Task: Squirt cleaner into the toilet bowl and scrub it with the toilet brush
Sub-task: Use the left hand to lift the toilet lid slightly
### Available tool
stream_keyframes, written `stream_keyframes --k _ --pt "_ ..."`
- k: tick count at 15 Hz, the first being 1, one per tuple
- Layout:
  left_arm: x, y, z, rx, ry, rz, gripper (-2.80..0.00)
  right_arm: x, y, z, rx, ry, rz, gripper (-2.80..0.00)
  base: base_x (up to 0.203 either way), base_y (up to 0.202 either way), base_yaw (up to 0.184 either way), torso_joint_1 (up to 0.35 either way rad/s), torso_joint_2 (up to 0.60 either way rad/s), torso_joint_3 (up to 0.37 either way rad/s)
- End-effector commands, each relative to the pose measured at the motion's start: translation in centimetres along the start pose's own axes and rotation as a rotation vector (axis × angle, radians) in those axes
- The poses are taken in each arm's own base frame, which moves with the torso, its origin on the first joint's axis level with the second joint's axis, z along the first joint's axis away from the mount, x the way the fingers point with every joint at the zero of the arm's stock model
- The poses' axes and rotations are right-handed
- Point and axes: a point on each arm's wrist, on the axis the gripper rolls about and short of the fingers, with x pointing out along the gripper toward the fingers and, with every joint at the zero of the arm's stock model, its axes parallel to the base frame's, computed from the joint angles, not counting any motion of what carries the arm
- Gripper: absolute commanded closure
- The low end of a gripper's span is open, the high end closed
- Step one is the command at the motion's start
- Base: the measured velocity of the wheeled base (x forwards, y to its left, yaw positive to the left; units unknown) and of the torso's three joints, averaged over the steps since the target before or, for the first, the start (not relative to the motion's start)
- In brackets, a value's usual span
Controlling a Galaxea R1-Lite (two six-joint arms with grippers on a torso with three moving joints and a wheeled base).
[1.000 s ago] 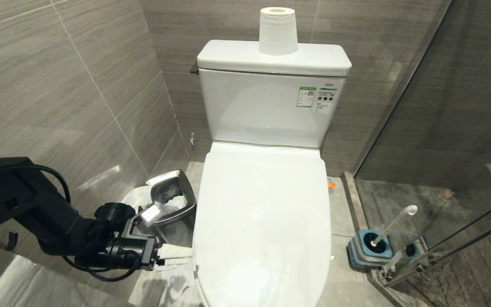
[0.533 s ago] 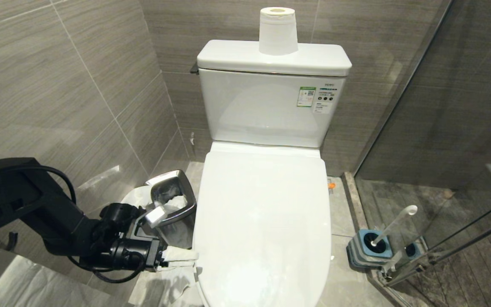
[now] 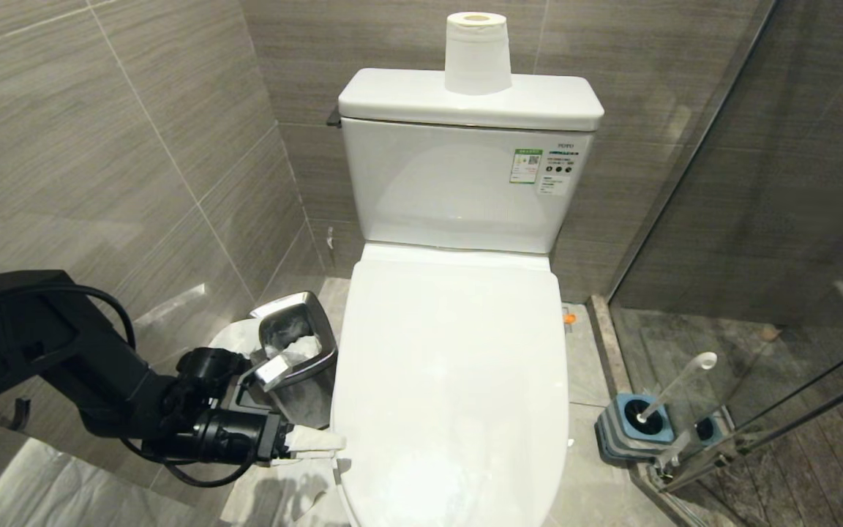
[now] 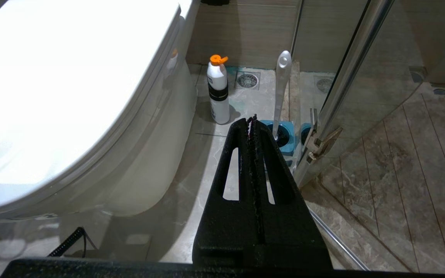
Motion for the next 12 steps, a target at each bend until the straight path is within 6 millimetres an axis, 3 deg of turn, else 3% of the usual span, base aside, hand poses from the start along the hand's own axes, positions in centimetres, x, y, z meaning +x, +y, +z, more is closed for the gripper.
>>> stream_keyframes --k 1,12 --pt "0.2 0.1 0.1 0.019 -0.002 -0.004 -2.8 0.0 0.0 0.0 0.001 -0.001 0.0 0.0 0.0 0.0 0.0 0.0 0.0 0.0" --pt "1.5 -0.3 0.1 0.057 0.026 0.05 -2.8 0.0 0.0 0.0 0.001 -0.001 0.0 0.0 0.0 0.0 0.0 0.0 0.0 0.0"
